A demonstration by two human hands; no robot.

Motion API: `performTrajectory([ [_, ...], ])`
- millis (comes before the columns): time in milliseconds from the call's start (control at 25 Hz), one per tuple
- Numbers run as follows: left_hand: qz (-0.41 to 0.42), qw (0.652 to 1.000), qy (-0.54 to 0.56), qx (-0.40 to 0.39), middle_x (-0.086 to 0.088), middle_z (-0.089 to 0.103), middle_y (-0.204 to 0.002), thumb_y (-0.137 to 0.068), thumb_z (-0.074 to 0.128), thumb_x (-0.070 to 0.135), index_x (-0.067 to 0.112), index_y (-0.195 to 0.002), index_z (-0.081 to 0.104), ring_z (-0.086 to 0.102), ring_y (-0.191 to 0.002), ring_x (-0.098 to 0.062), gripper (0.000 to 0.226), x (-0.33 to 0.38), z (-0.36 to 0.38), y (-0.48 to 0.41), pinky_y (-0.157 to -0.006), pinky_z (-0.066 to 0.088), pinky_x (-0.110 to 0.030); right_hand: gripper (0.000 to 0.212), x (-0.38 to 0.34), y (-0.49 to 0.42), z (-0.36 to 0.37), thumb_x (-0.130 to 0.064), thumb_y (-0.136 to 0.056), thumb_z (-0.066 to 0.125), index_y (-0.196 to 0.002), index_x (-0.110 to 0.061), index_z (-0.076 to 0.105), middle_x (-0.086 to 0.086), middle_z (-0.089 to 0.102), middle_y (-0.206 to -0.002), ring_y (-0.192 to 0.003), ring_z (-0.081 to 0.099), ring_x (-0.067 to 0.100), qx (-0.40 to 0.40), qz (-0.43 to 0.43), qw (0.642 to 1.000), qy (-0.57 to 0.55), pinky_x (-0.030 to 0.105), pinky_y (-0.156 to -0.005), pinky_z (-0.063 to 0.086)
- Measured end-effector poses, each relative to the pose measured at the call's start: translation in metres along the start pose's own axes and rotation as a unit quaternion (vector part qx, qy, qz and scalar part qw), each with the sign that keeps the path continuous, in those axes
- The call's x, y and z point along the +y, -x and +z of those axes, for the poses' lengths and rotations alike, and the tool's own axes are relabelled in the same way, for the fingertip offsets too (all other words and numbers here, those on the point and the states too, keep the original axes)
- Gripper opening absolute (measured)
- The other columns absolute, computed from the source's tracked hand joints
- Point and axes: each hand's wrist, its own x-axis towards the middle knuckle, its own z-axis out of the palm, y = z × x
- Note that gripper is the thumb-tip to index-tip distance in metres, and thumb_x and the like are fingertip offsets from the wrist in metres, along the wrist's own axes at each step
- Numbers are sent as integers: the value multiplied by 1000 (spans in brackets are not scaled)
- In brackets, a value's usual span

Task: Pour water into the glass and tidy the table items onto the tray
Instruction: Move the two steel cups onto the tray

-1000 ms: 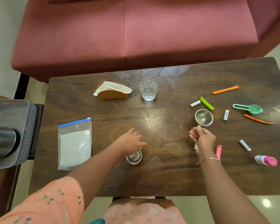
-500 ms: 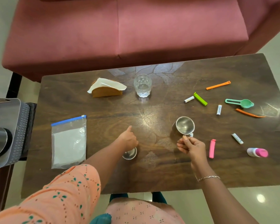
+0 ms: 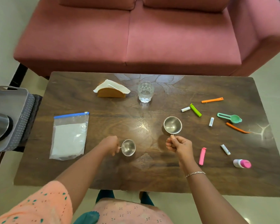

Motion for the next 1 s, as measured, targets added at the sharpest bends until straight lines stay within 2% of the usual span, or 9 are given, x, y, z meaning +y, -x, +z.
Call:
performTrajectory([
  [80, -39, 972, 233, 14, 2, 59, -48, -93, 50, 7, 8, -69, 62, 57, -44, -5, 27, -7, 2, 20, -52, 40, -19, 21, -11, 9, 13, -7, -91, 53, -73, -3, 62, 10, 61, -68, -47, 59, 2, -20, -7, 1000, 4, 15, -52, 52],
  [120, -60, 937, 344, 16, 1, 57, -44, -95, 46, 8, 9, -68, 59, 55, -44, -6, 30, -8, 2, 29, -55, 40, -20, 22, -15, 12, 20, -7, -91, 53, -72, -3, 62, 10, 61, -67, -47, 59, 3, -29, -11, 999, 8, 15, -52, 52],
  [200, -89, 859, 504, 20, -1, 57, -43, -96, 43, 10, 10, -70, 57, 55, -55, -13, 30, -13, -3, 47, -67, 43, -25, 23, -24, 20, 38, -7, -91, 53, -70, -4, 62, 10, 60, -66, -46, 59, 3, -44, -20, 999, 18, 15, -51, 52],
  [320, -91, 776, 623, 39, 0, 53, -41, -94, 46, 9, 9, -73, 58, 55, -61, -16, 24, -35, -15, 62, -82, 47, -33, 25, -33, 35, 72, -6, -91, 53, -68, -3, 61, 9, 60, -64, -44, 58, 4, -67, -33, 997, 21, 16, -49, 51],
  [440, -76, 722, 687, 44, -3, 53, -48, -94, 45, 5, 7, -75, 58, 55, -63, -16, 23, -68, -26, 78, -73, 48, -31, 24, -36, 49, 113, -6, -90, 54, -68, -2, 62, 11, 59, -63, -44, 59, 6, -71, -32, 997, 18, 17, -48, 52],
  [680, -38, 702, 706, 86, -8, 54, -67, -93, 48, 6, 7, -75, 59, 56, -65, -15, 21, -172, -52, 115, -71, 50, -27, 19, -20, 88, 220, -8, -90, 55, -75, 0, 62, 12, 60, -68, -46, 60, 8, -76, -20, 997, -6, 18, -47, 52],
  [760, -30, 706, 700, 105, -8, 58, -63, -94, 48, 8, 7, -75, 59, 57, -65, -14, 22, -213, -60, 127, -73, 50, -27, 18, -11, 101, 259, -8, -91, 54, -76, 0, 62, 13, 60, -70, -47, 61, 9, -86, -16, 996, -11, 18, -47, 52],
  [880, -25, 709, 693, 131, -2, 60, -46, -95, 47, 9, 7, -74, 59, 57, -63, -14, 24, -264, -68, 142, -78, 51, -32, 18, -3, 119, 309, -9, -92, 52, -79, 0, 61, 13, 60, -72, -54, 61, 13, -95, -15, 995, -24, 18, -48, 53],
  [1000, -24, 697, 699, 154, -7, 57, -60, -96, 46, 9, 7, -74, 58, 56, -64, -15, 26, -311, -73, 161, -75, 50, -31, 19, 0, 139, 355, -9, -92, 52, -79, 0, 61, 11, 62, -69, -60, 60, 17, -114, -8, 993, -28, 18, -49, 54],
])
